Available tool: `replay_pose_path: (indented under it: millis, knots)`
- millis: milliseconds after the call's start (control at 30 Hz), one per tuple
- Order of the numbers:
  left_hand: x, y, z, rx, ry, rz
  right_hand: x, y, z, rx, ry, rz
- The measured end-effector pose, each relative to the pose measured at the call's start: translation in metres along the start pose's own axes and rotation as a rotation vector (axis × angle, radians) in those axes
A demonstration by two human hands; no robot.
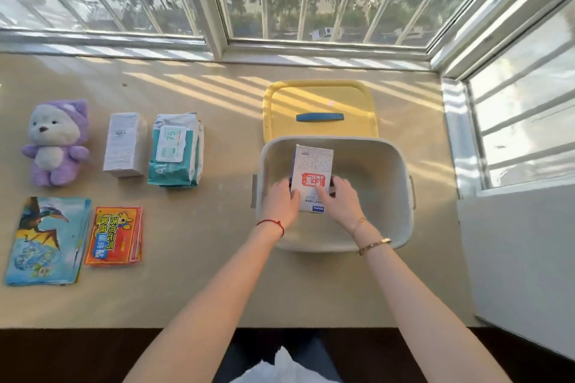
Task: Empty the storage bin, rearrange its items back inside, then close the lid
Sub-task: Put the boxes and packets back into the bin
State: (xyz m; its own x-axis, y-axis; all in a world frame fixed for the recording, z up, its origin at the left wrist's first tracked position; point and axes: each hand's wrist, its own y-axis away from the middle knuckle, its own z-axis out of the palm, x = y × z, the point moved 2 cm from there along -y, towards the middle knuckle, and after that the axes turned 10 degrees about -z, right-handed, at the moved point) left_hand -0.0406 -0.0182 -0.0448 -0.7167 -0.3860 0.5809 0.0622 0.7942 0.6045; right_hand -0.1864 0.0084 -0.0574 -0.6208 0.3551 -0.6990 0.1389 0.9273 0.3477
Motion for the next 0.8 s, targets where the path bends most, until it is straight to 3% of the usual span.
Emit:
replay_pose_path:
  millis: [267,467,667,800]
  knots:
    - [-0.035,-0.051,0.045,0.076,-0.094,-0.260,0.043,-0.057,0.051,-0.221,0.013,0.068]
    - [-0.044,-0.065,0.056,0.150,-0.138,-0.316,0.053,-0.067,0.071,-0.180,-0.070,0.074]
    - [-0.038,-0.058,0.050,0.155,-0.202,-0.272,0.052,-0.058,0.062,-0.182,0.000,0.053]
    - [-0.017,-0.036,0.025,0.253,-0.290,-0.065,0.039,-0.045,0.035,-0.086,0.250,-0.083]
